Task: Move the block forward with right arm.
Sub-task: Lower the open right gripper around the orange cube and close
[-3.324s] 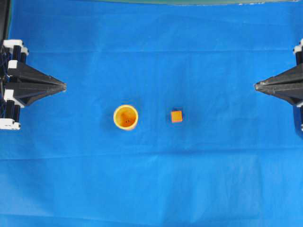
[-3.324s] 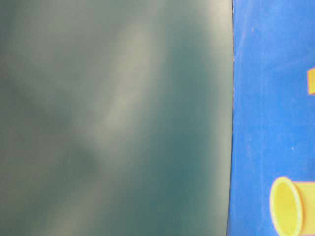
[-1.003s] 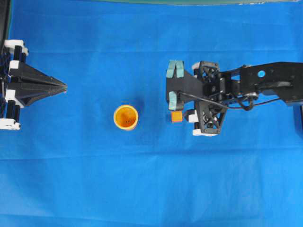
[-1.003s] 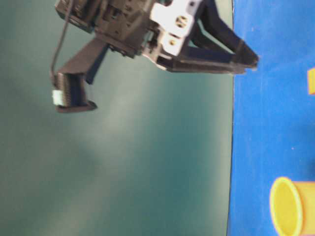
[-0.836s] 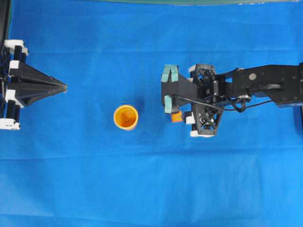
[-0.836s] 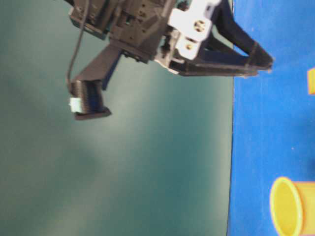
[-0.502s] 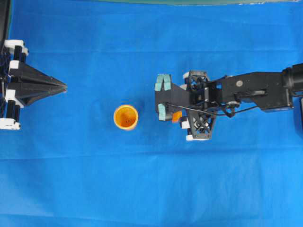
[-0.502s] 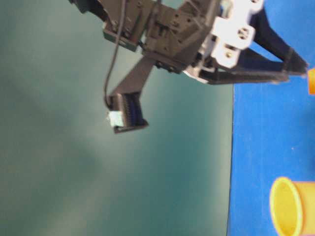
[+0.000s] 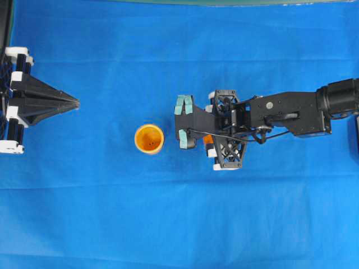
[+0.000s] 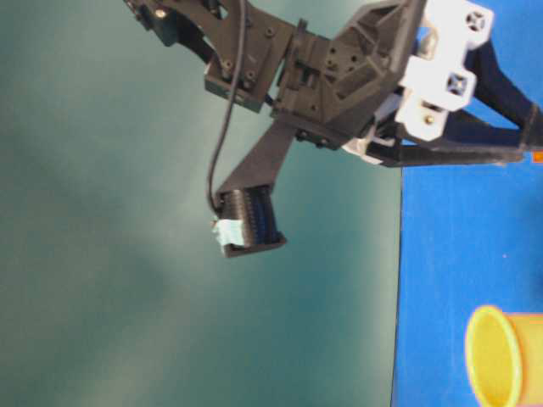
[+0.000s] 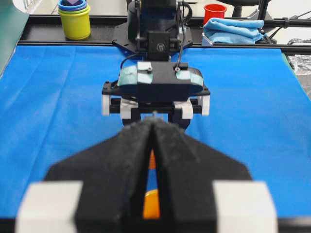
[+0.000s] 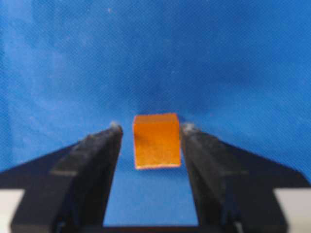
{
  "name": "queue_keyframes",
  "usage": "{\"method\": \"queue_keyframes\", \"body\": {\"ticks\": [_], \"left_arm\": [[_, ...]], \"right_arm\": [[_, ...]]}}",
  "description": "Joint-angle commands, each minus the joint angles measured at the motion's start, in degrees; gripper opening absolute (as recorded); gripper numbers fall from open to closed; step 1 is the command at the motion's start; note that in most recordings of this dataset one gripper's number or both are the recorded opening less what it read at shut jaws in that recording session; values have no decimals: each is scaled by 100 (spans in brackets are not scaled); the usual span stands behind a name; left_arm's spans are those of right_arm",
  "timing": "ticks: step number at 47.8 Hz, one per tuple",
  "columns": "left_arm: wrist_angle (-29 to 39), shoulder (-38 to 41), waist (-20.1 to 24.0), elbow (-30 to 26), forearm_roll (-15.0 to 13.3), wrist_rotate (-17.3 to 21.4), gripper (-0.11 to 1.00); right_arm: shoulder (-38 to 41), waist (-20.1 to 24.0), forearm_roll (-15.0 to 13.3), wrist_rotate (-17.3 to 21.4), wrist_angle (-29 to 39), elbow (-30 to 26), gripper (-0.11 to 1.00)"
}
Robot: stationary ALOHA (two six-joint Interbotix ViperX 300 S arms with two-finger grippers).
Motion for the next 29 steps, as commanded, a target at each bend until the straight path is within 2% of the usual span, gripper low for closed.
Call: {"method": "queue_keyframes", "body": {"ticks": [1,22,29], "left_arm": [[-35,18,18,-185,9,0,1],[-35,18,18,-193,9,-26,1],[-35,18,18,-193,9,-35,1]], "right_arm": [[-44,26,-9,-9,-97,-97,58],[123,26,-9,-26,-413,176,57],[88,18,-9,-26,-475,316,52]]}}
